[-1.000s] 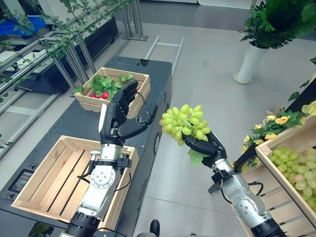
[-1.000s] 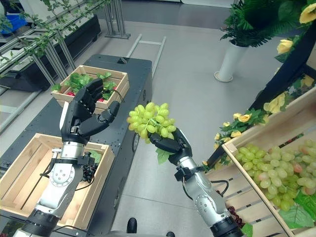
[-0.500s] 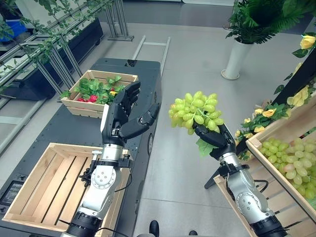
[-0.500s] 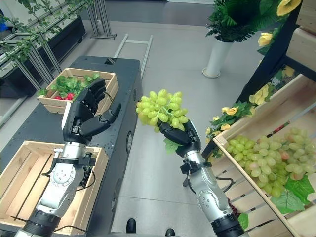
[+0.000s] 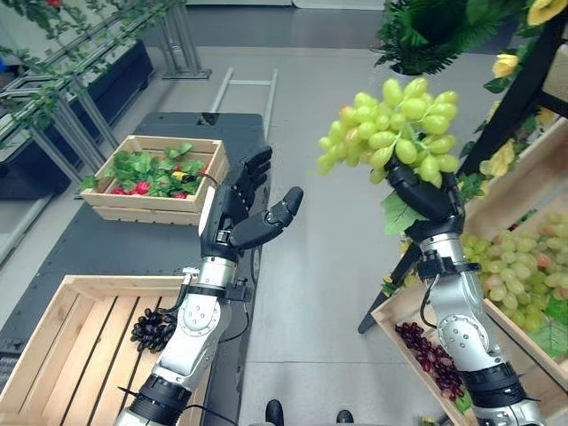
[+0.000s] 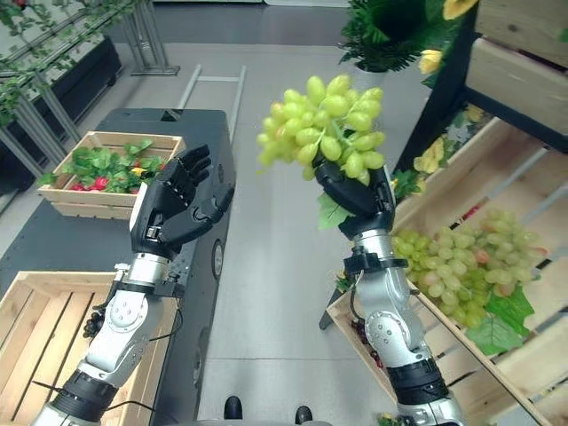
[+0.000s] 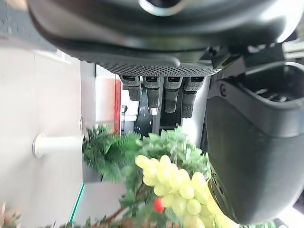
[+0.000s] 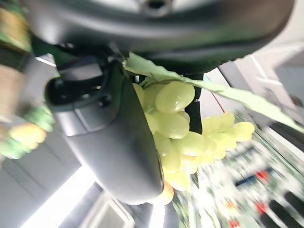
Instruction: Pick up the fruits from the basket on one side to the basket on the other side
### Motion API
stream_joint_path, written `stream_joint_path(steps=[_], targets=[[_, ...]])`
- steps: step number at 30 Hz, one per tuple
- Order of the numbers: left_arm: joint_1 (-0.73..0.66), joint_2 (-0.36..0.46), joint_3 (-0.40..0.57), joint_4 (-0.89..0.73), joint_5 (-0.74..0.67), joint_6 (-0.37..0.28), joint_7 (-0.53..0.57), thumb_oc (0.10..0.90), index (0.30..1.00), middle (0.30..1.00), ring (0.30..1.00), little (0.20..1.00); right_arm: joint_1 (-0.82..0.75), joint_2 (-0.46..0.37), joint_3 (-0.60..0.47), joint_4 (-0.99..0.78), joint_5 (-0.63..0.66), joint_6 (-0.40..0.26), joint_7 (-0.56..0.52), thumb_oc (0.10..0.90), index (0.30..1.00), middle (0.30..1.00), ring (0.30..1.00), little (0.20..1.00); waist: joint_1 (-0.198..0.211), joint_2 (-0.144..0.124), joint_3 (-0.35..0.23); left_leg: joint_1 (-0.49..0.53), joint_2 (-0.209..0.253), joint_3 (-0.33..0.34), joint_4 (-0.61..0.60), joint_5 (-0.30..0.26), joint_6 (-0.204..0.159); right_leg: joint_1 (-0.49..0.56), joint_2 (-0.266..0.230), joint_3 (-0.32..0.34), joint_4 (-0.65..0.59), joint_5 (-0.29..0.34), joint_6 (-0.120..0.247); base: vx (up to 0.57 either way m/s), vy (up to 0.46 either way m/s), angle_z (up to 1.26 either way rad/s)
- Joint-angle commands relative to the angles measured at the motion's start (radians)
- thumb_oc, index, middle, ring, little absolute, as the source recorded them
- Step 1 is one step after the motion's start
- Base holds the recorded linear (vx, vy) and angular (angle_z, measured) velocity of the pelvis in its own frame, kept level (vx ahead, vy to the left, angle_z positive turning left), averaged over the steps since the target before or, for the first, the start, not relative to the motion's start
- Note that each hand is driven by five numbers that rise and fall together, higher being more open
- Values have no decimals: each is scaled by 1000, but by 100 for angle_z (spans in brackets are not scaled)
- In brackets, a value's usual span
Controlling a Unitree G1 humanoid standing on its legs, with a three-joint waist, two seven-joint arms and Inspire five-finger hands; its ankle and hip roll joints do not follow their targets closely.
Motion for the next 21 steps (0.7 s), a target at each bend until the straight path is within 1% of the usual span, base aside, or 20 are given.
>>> stream_joint_path(steps=[1,5,8,10,12,13,15,17,18,21], targets=[[-147,-14,3,50,-5,-121,25,800,900,900,900,900,-124,7,-125,-149,-7,-146,-33,400,300,300,300,300,-24,-18,-70,24,7,-74,2,-98,-6,-31,38,22,5,40,-13,3,6,-40],[-149,-22,-4,45,0,-118,30,800,900,900,900,900,-113,5,-157,-150,-33,-151,-68,400,300,300,300,300,-42,-15,-66,34,12,-54,2,-101,-4,-27,42,37,5,40,-15,12,18,-44],[-153,-24,-19,49,-3,-119,31,800,900,900,900,900,-110,-6,-190,-144,-76,-152,-123,400,300,300,300,300,-61,-11,-64,43,24,-21,2,-103,-9,-23,38,34,5,39,-13,27,46,-4],[-152,-25,-23,47,-1,-118,29,800,900,900,900,900,-105,-11,-201,-142,-82,-153,-135,400,300,300,300,300,-66,-10,-60,46,26,-13,2,-105,-10,-23,35,32,5,39,-11,7,39,1],[-152,-23,-30,49,-2,-119,40,800,900,900,900,900,-90,-20,-221,-144,-97,-135,-162,400,300,300,300,300,-82,-7,-56,54,28,3,2,-111,-10,-24,32,35,5,42,-8,9,53,1],[-152,-24,-30,49,-1,-119,41,800,900,900,900,900,-88,-20,-223,-145,-98,-133,-164,400,300,300,300,300,-83,-6,-55,55,28,4,2,-111,-10,-24,32,36,5,42,-8,15,65,-3],[-152,-24,-30,51,-8,-120,55,800,900,900,900,900,-67,-33,-243,-142,-116,-107,-186,400,300,300,300,300,-103,-2,-49,70,28,22,2,-125,-7,-20,30,46,5,38,-2,43,82,-9],[-153,-27,-31,58,-6,-129,62,800,900,900,900,900,-53,-37,-251,-138,-124,-95,-184,400,300,300,300,300,-112,0,-48,75,28,33,2,-129,-6,-19,30,53,5,38,-1,30,60,-16],[-156,-29,-31,61,2,-134,75,800,900,900,900,900,-40,-43,-261,-137,-131,-81,-182,400,300,300,300,300,-125,0,-47,81,27,44,2,-133,-4,-22,30,61,5,41,2,17,48,-16],[-158,-33,-30,66,13,-146,103,800,900,900,900,900,-5,-55,-286,-123,-141,-48,-160,400,300,300,300,300,-148,0,-46,90,26,63,2,-139,-1,-25,34,80,5,45,6,13,41,-16]])
